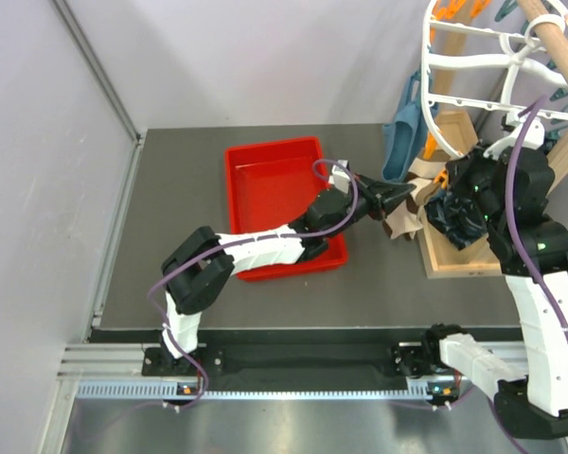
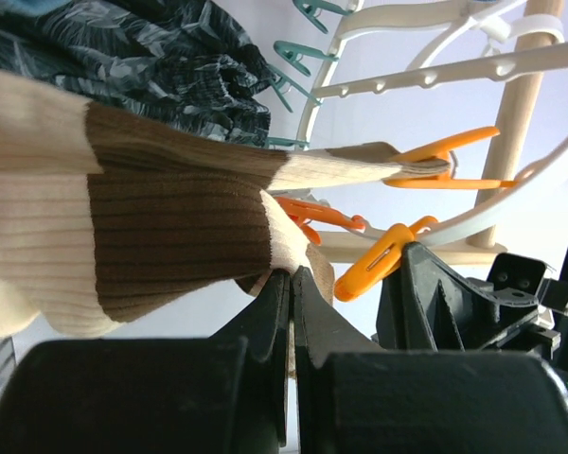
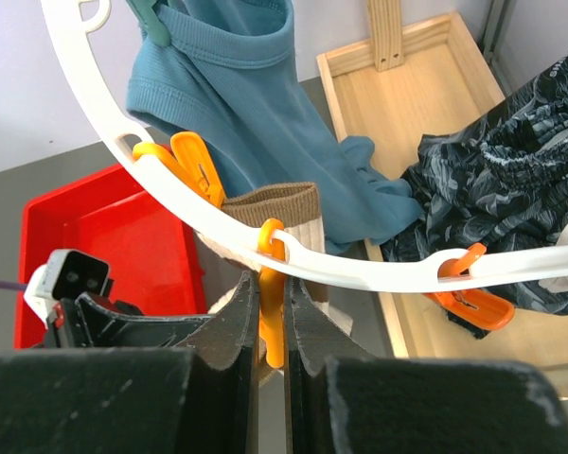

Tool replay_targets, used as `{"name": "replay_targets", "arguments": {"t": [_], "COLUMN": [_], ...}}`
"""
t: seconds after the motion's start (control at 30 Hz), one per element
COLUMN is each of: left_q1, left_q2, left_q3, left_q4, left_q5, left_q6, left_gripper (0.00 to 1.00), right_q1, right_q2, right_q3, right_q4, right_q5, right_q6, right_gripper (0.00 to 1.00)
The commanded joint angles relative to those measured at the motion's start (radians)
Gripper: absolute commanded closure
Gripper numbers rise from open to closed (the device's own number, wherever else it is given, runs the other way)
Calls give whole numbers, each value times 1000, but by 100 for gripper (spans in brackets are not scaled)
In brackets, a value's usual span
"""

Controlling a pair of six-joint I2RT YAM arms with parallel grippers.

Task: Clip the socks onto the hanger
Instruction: Clamp the sock onto the hanger.

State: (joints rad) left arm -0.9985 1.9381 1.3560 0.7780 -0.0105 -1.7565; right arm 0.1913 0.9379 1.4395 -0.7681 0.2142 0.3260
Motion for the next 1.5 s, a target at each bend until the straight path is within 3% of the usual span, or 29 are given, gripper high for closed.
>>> {"name": "replay_targets", "arguments": {"t": [0.0,0.93,1.47], "left_q1": [-11,-63,-65], "left_q2": [2,70,9], "left_q3": [16,69,-18], "left_q4": [15,158,253], "left_q5": [-40,-101,-198], "left_q6": [-72,-235,-270], "left_gripper": [100,100,100], "right_q1": [2,2,2], "right_q2": [-10,-21,-11], "right_q3": [-21,-42,15], "right_q4": [-100,-85,-103], "right_q5": [-108,-116,-105], "right_q6": [16,31,25], "right_gripper": [100,100,100]}}
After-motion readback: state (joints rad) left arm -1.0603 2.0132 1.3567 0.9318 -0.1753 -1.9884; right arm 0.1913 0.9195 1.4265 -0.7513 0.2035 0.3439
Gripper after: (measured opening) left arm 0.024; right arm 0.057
